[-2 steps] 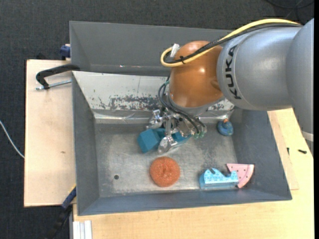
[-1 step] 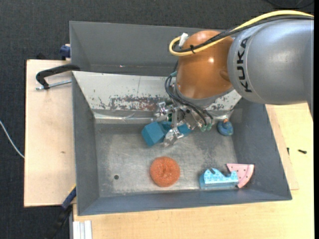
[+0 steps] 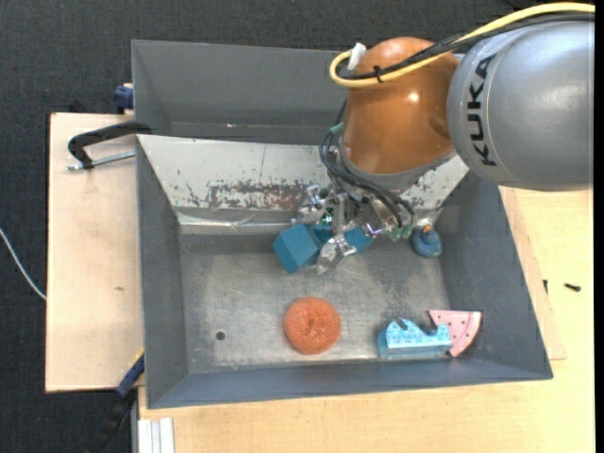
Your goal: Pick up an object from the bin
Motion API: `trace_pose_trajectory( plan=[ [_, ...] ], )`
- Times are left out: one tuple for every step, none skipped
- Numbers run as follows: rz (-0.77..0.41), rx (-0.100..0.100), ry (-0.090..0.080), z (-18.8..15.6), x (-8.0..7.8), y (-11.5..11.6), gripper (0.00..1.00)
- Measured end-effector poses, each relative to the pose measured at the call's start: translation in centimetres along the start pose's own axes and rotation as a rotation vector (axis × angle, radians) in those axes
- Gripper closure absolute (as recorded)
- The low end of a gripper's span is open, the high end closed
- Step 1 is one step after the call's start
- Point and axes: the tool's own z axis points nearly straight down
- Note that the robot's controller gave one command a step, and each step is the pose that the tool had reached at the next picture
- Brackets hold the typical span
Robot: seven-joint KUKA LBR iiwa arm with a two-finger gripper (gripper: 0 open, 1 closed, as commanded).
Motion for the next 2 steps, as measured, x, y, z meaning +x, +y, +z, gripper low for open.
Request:
trace_pose_trajectory(
  plan=[
    [-0.092,0.008,-0.024,-0.28,0.09,1.29,1.00],
    [-0.150,-0.004,0.008,0.19,0.43,0.78,1.00]
  ],
)
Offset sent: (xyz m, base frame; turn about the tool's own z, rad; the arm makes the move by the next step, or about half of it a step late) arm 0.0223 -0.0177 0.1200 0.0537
